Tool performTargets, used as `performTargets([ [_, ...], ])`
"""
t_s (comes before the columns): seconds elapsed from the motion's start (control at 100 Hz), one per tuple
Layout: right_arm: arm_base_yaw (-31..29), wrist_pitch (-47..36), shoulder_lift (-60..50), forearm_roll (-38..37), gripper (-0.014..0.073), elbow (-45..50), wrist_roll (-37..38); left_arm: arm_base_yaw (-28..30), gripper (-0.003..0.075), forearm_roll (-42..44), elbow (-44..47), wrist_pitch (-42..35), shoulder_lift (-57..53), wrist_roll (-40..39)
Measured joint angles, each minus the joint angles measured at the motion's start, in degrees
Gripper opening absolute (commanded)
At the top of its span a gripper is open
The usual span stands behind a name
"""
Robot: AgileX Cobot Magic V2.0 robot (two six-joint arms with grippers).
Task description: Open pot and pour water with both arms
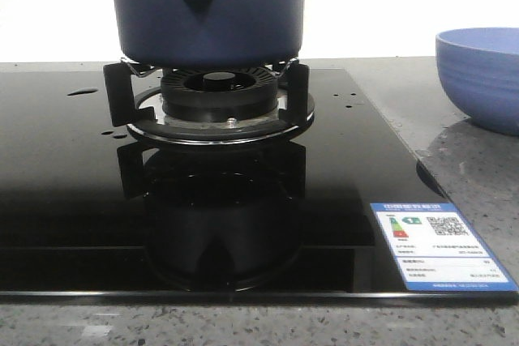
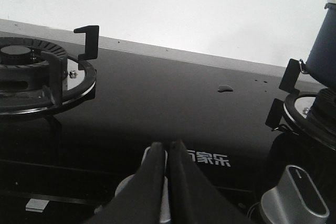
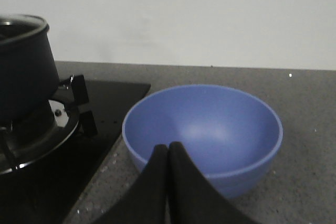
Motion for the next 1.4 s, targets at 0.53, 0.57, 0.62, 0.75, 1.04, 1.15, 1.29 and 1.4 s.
performTargets([
  [0.53,-6.25,-0.63,-21.13,1.36,-0.0056,15.20,-1.74,0.00,-0.0019,0.00,0.00,0.00,0.00,0.00],
  [0.57,-6.71,0.07,-22.30,1.36,-0.0056,15.20,-1.74,0.00,-0.0019,0.00,0.00,0.00,0.00,0.00],
  [0.62,-7.33,0.55,-23.55,1.36,-0.0056,15.20,-1.87,0.00,-0.0019,0.00,0.00,0.00,0.00,0.00],
  [0.75,-9.07,1.43,-24.31,1.36,-0.0056,15.20,-2.24,0.00,-0.0019,0.00,0.00,0.00,0.00,0.00],
  [1.04,-10.20,5.18,-24.40,1.36,-0.0056,15.20,-2.45,0.00,-0.0019,0.00,0.00,0.00,0.00,0.00],
  [1.15,-10.88,5.46,-24.40,1.36,-0.0056,15.20,-2.45,0.00,-0.0019,0.00,0.00,0.00,0.00,0.00],
  [1.29,-11.02,5.67,-24.40,1.36,-0.0056,15.20,-2.45,0.00,-0.0019,0.00,0.00,0.00,0.00,0.00],
  [1.4,-11.02,5.67,-24.40,1.36,-0.0056,15.20,-2.45,0.00,-0.0019,0.00,0.00,0.00,0.00,0.00],
])
